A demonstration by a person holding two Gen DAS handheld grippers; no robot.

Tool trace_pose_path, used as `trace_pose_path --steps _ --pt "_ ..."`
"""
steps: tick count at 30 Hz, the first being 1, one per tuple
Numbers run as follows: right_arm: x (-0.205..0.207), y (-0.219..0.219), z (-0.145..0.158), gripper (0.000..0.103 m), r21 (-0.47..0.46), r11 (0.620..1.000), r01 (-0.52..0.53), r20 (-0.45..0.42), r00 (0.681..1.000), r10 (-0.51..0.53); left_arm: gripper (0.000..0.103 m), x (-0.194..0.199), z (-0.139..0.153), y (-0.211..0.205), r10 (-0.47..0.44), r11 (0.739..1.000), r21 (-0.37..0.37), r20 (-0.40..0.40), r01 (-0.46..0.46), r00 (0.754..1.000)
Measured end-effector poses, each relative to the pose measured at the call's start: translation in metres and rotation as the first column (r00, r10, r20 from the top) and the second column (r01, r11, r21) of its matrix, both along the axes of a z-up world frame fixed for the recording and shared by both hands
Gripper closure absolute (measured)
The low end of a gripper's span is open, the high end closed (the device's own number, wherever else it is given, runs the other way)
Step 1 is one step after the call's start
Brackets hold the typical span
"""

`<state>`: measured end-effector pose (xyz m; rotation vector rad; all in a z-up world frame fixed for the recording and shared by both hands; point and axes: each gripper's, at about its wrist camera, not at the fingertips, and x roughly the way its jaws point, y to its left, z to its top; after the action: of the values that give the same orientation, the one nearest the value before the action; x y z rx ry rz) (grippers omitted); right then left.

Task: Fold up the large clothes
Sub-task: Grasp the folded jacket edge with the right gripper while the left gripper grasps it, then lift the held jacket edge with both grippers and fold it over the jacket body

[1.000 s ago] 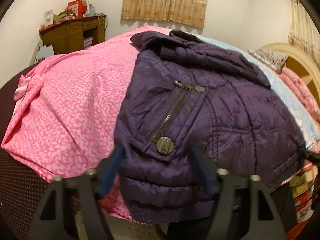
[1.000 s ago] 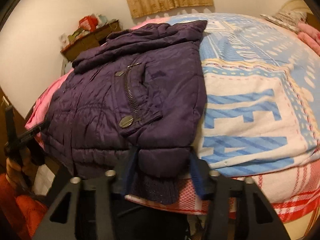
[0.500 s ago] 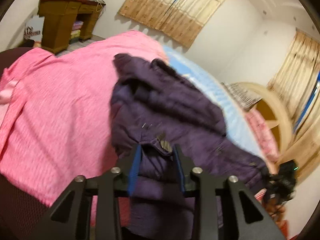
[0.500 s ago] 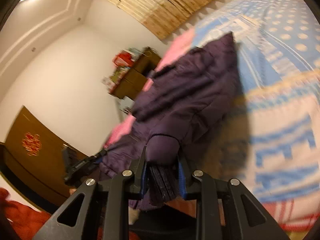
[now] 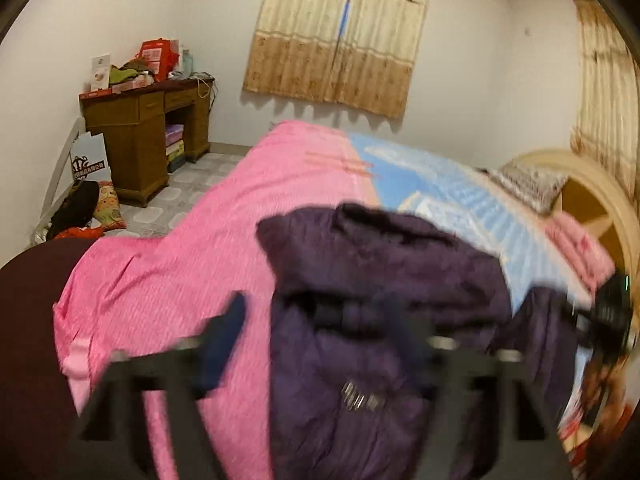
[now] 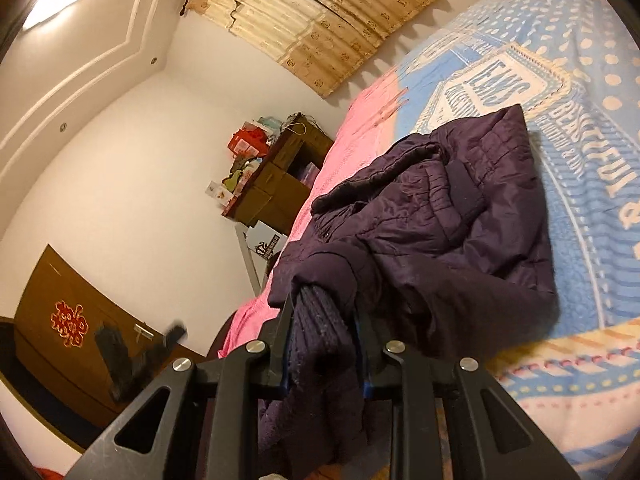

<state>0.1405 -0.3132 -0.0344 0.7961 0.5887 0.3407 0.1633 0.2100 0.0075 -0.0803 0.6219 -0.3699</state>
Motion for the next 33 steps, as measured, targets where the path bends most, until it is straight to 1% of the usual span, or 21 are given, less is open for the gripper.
trace_pose_path --steps 2,3,5,6,7,10,11,13,14,16,17,18,19,20,21,23,26,28,30,32,33 --pt "0.004 -0.001 -0.004 0.079 -0.003 1.000 -0.004 0.001 1.000 0.004 0.024 -0.019 -0.023 0.005 -0.024 0.999 0.022 -0.019 0.024 1.000" --pt "0.006 -0.001 -0.005 0.079 -0.004 1.000 -0.007 0.000 1.000 0.007 0.023 -0.028 -0.036 0.009 -0.034 0.999 0.021 -0.048 0.035 0.998" --pt "0.000 -0.002 -0.007 0.079 -0.005 1.000 -0.017 0.005 1.000 0.017 0.022 -0.041 -0.064 0.017 -0.047 0.999 -0.023 -0.139 0.044 0.989" --pt "0.000 -0.001 -0.007 0.079 -0.012 1.000 -0.020 0.010 1.000 0.020 0.022 -0.044 -0.080 0.019 -0.053 0.998 -0.044 -0.205 0.045 0.977" --pt "-0.001 0.000 -0.007 0.079 -0.023 1.000 -0.022 0.014 1.000 0.022 0.022 -0.046 -0.097 0.020 -0.052 0.997 -0.064 -0.275 0.036 0.960" --pt "-0.006 -0.001 -0.008 0.079 -0.040 0.999 -0.016 0.022 1.000 0.017 0.028 -0.050 -0.130 0.022 -0.055 0.992 -0.128 -0.393 0.005 0.918" --pt "-0.009 -0.002 -0.009 0.079 -0.035 0.999 -0.012 0.020 1.000 0.013 0.028 -0.052 -0.135 0.020 -0.060 0.989 -0.145 -0.412 0.000 0.909" --pt "-0.013 -0.004 -0.013 0.079 -0.026 1.000 -0.004 0.016 1.000 0.004 0.028 -0.054 -0.143 0.016 -0.093 0.979 -0.202 -0.438 0.003 0.894" --pt "-0.013 -0.007 -0.015 0.079 -0.022 1.000 0.005 0.015 1.000 -0.005 0.028 -0.054 -0.144 0.015 -0.096 0.979 -0.206 -0.438 0.004 0.894" --pt "-0.021 -0.009 -0.017 0.079 -0.019 1.000 0.016 0.019 1.000 -0.016 0.028 -0.051 -0.146 0.009 -0.086 0.982 -0.191 -0.437 0.002 0.895" --pt "-0.022 -0.010 -0.018 0.079 -0.020 1.000 0.021 0.019 1.000 -0.020 0.031 -0.051 -0.148 0.009 -0.084 0.980 -0.201 -0.433 -0.005 0.898" --pt "-0.027 -0.011 -0.019 0.079 -0.023 0.999 0.026 0.020 0.999 -0.026 0.044 -0.053 -0.148 0.010 -0.078 0.979 -0.205 -0.425 -0.011 0.902" --pt "-0.032 -0.012 -0.020 0.079 -0.029 0.999 0.032 0.024 0.999 -0.031 0.053 -0.054 -0.148 0.009 -0.069 0.981 -0.192 -0.418 -0.014 0.906" --pt "-0.036 -0.012 -0.020 0.079 -0.035 0.999 0.035 0.026 0.999 -0.034 0.064 -0.056 -0.150 0.011 -0.063 0.984 -0.177 -0.417 -0.013 0.907" --pt "-0.039 -0.013 -0.020 0.079 -0.036 0.999 0.035 0.026 0.999 -0.034 0.072 -0.056 -0.147 0.011 -0.063 0.985 -0.171 -0.413 -0.009 0.909" --pt "-0.046 -0.014 -0.019 0.079 -0.028 0.999 0.034 0.030 0.999 -0.033 0.079 -0.057 -0.135 0.011 -0.085 0.982 -0.188 -0.379 0.013 0.921" --pt "-0.043 -0.016 -0.011 0.079 -0.014 0.999 0.030 0.030 0.999 -0.030 0.081 -0.044 -0.100 0.006 -0.143 0.965 -0.256 -0.338 0.056 0.930" --pt "-0.033 -0.018 -0.006 0.079 0.006 1.000 0.024 0.029 0.999 -0.024 0.082 -0.027 -0.067 0.000 -0.167 0.959 -0.268 -0.294 0.086 0.941" --pt "-0.014 -0.021 0.000 0.079 0.017 1.000 0.025 0.025 0.999 -0.025 0.082 -0.002 -0.038 -0.007 -0.175 0.956 -0.277 -0.273 0.097 0.946" --pt "0.011 -0.028 0.007 0.079 0.031 0.999 0.040 0.023 0.999 -0.041 0.083 0.030 -0.015 -0.014 -0.173 0.948 -0.307 -0.276 0.084 0.946" --pt "0.022 -0.033 0.009 0.079 0.048 0.998 0.048 0.021 0.999 -0.049 0.083 0.047 -0.004 -0.020 -0.161 0.950 -0.304 -0.268 0.075 0.950"
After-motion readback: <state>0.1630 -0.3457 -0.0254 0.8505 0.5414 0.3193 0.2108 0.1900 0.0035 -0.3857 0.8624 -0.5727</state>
